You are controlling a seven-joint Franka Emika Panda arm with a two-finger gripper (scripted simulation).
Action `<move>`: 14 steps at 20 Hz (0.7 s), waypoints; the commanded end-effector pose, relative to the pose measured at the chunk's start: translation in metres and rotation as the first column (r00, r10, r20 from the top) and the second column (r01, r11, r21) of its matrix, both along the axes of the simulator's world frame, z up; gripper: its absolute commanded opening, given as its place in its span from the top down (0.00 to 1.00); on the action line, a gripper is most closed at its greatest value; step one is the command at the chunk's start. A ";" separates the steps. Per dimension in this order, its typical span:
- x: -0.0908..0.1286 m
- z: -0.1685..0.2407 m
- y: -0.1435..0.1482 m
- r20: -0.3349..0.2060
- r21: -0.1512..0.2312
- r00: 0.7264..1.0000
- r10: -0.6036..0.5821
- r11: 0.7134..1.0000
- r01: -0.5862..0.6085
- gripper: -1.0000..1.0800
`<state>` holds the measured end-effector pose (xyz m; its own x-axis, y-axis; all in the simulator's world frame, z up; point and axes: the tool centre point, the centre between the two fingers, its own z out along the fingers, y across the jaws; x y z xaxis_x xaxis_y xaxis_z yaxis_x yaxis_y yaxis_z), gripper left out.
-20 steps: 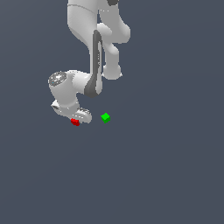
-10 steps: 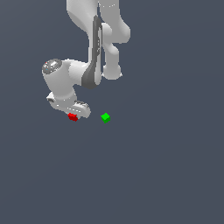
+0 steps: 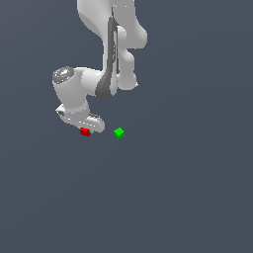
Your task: Stack the red cube on top of the green cube.
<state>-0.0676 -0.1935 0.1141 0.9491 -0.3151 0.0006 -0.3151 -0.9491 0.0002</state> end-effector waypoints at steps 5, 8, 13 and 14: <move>-0.012 -0.012 0.036 0.000 0.000 1.000 0.001 1.000 -0.001 1.00; -0.021 -0.021 0.062 0.000 0.000 1.000 0.001 1.000 -0.001 1.00; -0.035 -0.036 0.106 0.000 0.000 1.000 0.002 1.000 -0.002 1.00; -0.037 -0.038 0.113 0.000 0.000 1.000 0.002 1.000 -0.002 1.00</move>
